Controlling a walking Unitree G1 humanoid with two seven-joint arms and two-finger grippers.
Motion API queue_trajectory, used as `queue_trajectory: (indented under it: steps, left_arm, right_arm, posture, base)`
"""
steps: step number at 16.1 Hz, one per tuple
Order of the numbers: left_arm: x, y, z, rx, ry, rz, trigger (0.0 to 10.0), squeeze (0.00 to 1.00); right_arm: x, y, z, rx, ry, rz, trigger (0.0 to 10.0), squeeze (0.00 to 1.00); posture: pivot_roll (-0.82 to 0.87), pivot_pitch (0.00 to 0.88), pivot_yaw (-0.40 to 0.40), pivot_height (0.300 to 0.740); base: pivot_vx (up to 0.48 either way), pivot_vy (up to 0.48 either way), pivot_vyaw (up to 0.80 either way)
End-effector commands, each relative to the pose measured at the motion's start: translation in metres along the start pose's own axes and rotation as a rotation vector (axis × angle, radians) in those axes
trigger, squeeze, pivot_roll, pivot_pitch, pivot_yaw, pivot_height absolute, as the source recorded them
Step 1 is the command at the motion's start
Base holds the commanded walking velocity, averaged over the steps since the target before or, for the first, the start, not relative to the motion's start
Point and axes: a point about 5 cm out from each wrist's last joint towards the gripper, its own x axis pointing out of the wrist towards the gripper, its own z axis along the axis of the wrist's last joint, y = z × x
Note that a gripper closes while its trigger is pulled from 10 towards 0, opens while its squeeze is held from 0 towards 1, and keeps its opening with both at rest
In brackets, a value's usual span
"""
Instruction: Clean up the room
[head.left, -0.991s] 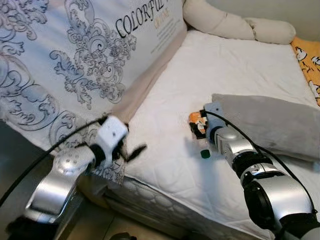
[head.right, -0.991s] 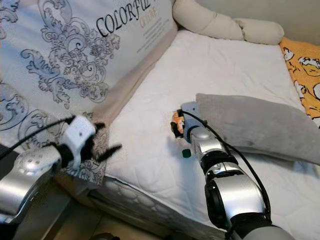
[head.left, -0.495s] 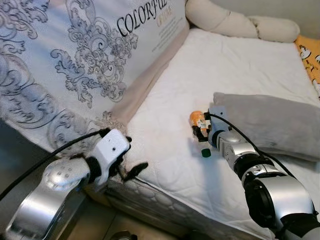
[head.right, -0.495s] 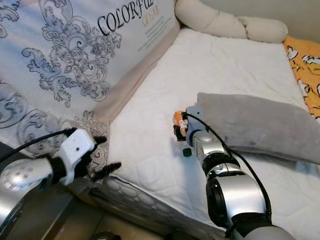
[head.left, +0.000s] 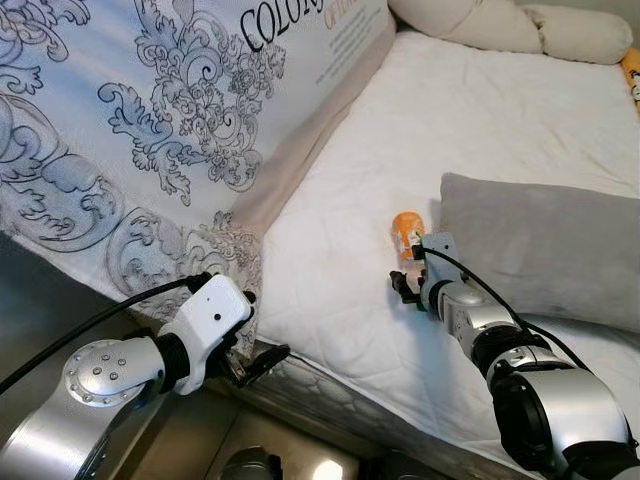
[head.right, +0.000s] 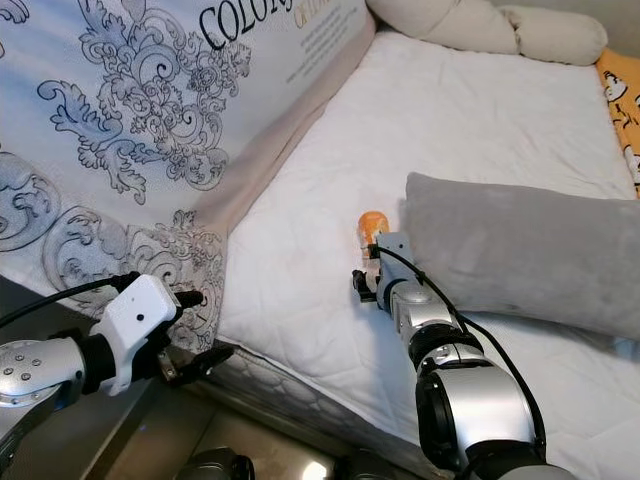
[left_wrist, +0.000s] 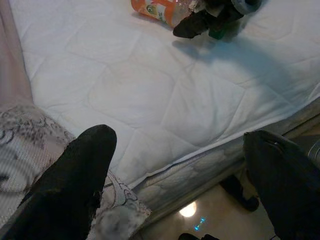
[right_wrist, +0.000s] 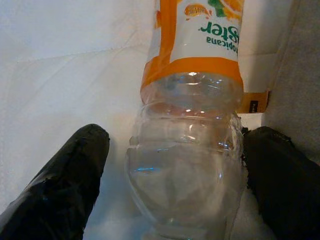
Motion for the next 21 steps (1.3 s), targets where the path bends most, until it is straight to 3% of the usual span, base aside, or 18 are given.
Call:
queue_trajectory:
  steps: [1, 2, 3, 4, 5, 16, 21]
  left_arm:
    - [-0.0035, 0.0005, 0.0015, 0.006, 0.002, 0.014, 10.0, 0.0]
    - [-0.0037, 0.0003, 0.0022, 0.004, 0.002, 0.02, 10.0, 0.0]
    - [-0.0036, 0.0004, 0.0028, 0.004, 0.0, 0.023, 10.0, 0.0]
    - [-0.0037, 0.0001, 0.0037, 0.002, -0.002, 0.025, 10.0, 0.0]
    - [-0.0038, 0.0, 0.004, 0.0, -0.003, 0.026, 10.0, 0.0]
    - [-0.0041, -0.0027, 0.0034, -0.003, -0.001, 0.016, 10.0, 0.0]
    - [0.0007, -0.0022, 0.0008, -0.015, -0.007, 0.02, 10.0, 0.0]
  right_arm:
    - [-0.001, -0.0039, -0.0116, 0.021, 0.034, -0.013, 10.0, 0.0]
    - [-0.0009, -0.0045, -0.0092, 0.027, 0.025, -0.02, 10.0, 0.0]
    - [-0.0008, -0.0046, -0.008, 0.031, 0.022, -0.022, 6.9, 0.0]
    - [-0.0007, -0.0038, -0.0075, 0.039, 0.021, -0.017, 2.9, 0.0]
    - [-0.0006, -0.0027, -0.0076, 0.05, 0.022, -0.013, 0.0, 0.0]
    - [-0.0005, 0.0013, -0.0142, 0.077, 0.034, 0.003, 0.0, 0.0]
    - [-0.0006, 0.0006, -0.0099, 0.068, 0.015, 0.03, 0.0, 0.0]
  posture:
    - [0.21, 0.166, 0.0, 0.74]
    - [0.21, 0.162, -0.001, 0.74]
    - [0.2, 0.161, -0.001, 0.74]
    - [0.2, 0.16, -0.001, 0.74]
    - [0.2, 0.161, -0.002, 0.74]
    - [0.2, 0.151, -0.002, 0.74]
    - [0.16, 0.08, -0.007, 0.74]
  base:
    - [0.0, 0.0, 0.0]
    - [0.0, 0.0, 0.0]
    - [0.0, 0.0, 0.0]
    - [0.0, 0.0, 0.0]
    - [0.0, 0.0, 0.0]
    - [0.0, 0.0, 0.0]
    - [0.0, 0.0, 0.0]
